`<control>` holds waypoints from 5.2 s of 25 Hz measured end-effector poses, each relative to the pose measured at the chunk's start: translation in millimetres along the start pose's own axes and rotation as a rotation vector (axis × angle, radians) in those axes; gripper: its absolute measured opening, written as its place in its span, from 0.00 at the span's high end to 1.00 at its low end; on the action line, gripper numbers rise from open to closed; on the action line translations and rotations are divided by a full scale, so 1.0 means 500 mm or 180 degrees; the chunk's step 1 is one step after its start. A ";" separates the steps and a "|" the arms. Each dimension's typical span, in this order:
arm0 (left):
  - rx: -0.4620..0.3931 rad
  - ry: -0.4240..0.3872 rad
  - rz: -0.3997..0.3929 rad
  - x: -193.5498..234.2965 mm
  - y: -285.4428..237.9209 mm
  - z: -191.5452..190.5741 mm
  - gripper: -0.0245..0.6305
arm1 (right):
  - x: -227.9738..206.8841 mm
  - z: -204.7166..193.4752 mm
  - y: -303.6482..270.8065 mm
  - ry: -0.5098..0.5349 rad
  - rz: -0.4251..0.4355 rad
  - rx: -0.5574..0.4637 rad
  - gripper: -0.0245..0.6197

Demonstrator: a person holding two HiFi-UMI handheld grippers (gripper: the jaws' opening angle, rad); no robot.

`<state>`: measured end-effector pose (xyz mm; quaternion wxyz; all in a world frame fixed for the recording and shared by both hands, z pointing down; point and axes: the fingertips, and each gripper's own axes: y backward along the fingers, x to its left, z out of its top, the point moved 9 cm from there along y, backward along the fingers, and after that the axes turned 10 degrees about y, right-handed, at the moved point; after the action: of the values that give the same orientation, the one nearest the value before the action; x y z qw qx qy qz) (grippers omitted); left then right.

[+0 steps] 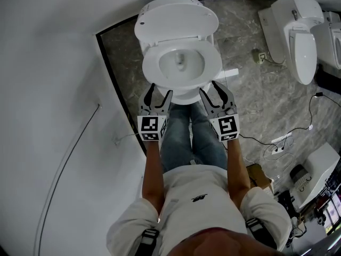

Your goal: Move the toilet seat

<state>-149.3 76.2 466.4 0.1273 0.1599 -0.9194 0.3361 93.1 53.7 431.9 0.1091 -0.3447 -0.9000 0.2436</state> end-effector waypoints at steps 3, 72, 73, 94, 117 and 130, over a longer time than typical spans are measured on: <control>-0.0033 0.0021 0.0006 0.003 -0.004 0.010 0.50 | -0.004 -0.001 -0.003 0.0017 -0.0031 0.0004 0.65; -0.0556 0.0100 0.0052 0.087 -0.114 0.212 0.67 | -0.145 0.128 -0.159 -0.0053 -0.0452 -0.0275 0.79; -0.0559 0.0102 0.0056 0.087 -0.115 0.214 0.67 | -0.147 0.129 -0.160 -0.0052 -0.0455 -0.0276 0.79; -0.0696 0.0142 0.0125 0.104 -0.154 0.252 0.69 | -0.186 0.153 -0.202 -0.0020 -0.0514 -0.0333 0.83; -0.0757 0.0064 0.0201 0.132 -0.203 0.298 0.73 | -0.159 0.146 -0.272 0.0039 -0.0333 -0.0105 0.83; -0.0773 -0.0015 0.0286 0.140 -0.228 0.317 0.73 | -0.164 0.166 -0.273 0.0026 -0.0345 -0.0184 0.83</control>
<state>-190.3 -125.3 438.6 0.1283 0.1029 -0.9599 0.2272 45.8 -119.5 428.3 0.1158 -0.2994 -0.9235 0.2099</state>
